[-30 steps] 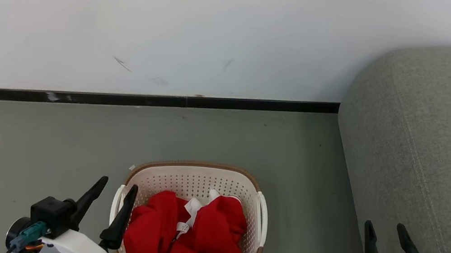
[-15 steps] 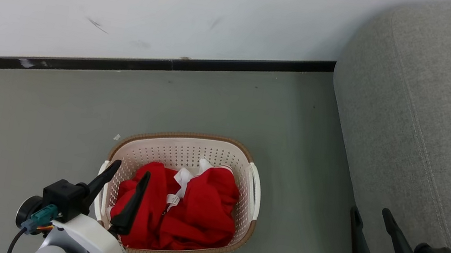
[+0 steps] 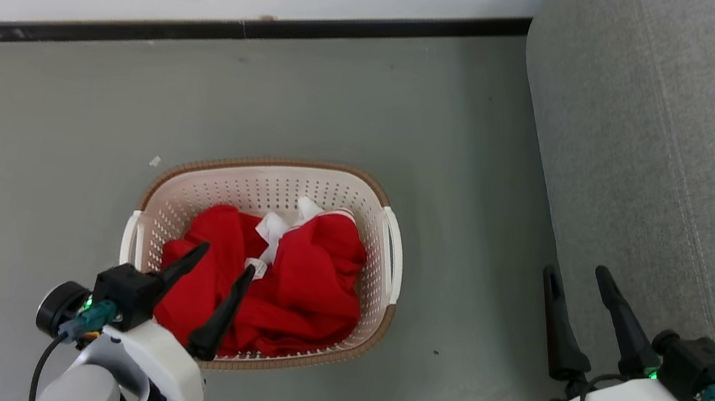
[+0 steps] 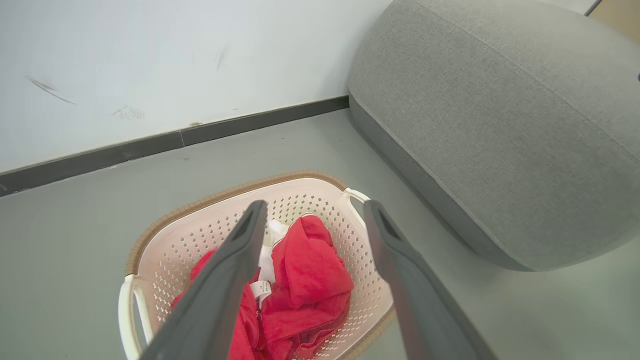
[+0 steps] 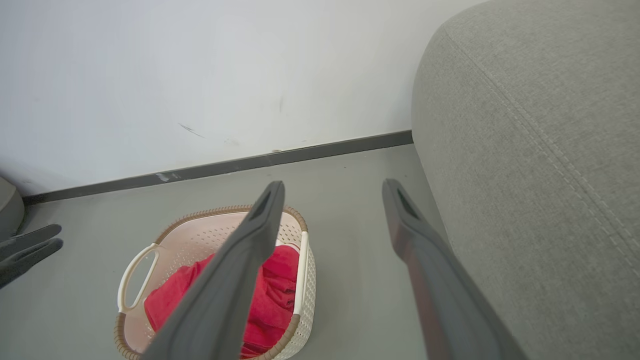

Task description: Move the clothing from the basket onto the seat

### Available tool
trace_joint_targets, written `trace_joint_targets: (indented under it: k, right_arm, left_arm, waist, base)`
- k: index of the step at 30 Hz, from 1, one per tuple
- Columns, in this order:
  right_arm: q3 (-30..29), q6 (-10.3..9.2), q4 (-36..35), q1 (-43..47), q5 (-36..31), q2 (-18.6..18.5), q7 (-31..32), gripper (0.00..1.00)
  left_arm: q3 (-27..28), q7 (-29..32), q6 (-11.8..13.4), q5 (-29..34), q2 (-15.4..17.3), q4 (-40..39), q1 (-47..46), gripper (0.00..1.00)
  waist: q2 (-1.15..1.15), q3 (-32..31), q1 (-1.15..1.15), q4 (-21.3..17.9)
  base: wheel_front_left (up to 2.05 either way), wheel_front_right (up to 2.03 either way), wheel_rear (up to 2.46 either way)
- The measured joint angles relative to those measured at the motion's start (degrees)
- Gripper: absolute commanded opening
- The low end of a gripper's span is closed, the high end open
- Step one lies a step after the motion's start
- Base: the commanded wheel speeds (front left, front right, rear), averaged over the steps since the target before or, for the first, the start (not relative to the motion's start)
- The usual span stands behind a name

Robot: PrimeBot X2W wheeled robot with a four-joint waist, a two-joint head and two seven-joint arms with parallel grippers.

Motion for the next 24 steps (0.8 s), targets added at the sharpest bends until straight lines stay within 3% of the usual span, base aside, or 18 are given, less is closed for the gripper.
trace_joint_targets:
  k: [11,24]
  right_arm:
    - [0.88,0.0,-1.25,-1.57,2.93,-0.02,-0.16,1.0]
    - [3.45,0.0,-3.05,-5.38,6.05,-0.03,-0.16,1.0]
  left_arm:
    - [-2.24,5.48,0.08,4.16,1.45,1.21,-4.86,1.0]
    - [-2.26,11.61,4.02,8.68,4.48,3.79,-10.32,1.0]
  waist:
    - [0.0,6.02,0.0,-2.15]
    - [0.0,12.29,0.0,-5.73]
  base:
    - [0.0,0.0,0.0]
    - [0.0,0.0,0.0]
